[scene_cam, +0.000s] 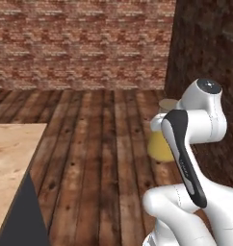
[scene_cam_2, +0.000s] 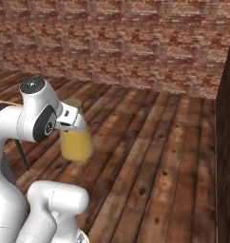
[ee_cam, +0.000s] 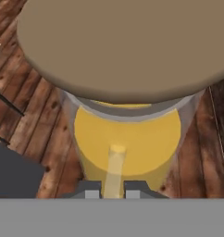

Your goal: There is a tray on the dining counter. Grab the cup, mug, and pitcher and place them on the tray. The pitcher may be placed next to the tray if it cannot fit the tray.

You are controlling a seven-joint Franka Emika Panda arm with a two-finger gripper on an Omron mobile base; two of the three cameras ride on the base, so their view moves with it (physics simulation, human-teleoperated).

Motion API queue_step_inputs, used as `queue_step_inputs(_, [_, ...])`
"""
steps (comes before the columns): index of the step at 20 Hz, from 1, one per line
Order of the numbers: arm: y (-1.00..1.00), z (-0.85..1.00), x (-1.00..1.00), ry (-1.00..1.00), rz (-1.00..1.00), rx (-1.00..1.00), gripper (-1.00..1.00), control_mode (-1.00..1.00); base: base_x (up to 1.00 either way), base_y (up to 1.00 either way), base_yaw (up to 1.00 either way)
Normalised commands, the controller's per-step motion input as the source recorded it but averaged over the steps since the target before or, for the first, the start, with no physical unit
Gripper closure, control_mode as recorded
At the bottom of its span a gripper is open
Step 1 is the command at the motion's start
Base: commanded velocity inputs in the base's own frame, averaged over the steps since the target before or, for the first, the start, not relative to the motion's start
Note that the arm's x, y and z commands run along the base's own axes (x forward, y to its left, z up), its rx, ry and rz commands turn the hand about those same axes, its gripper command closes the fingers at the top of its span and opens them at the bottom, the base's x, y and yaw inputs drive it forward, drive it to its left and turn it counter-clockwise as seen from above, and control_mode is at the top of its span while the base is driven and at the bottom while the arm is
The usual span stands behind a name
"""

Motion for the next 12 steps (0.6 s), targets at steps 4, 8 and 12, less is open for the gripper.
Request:
queue_step_inputs(4, [0.00, 0.00, 0.00, 0.00, 0.00, 0.00, 1.00, 1.00, 0.99, -0.39, 0.26])
queue_step_inputs(8, [0.00, 0.00, 0.00, 0.00, 0.00, 0.00, 1.00, 1.00, 0.99, -0.69, 0.21])
queue_step_inputs(12, [0.00, 0.00, 0.00, 0.00, 0.00, 0.00, 1.00, 1.00, 0.98, -0.83, 0.17])
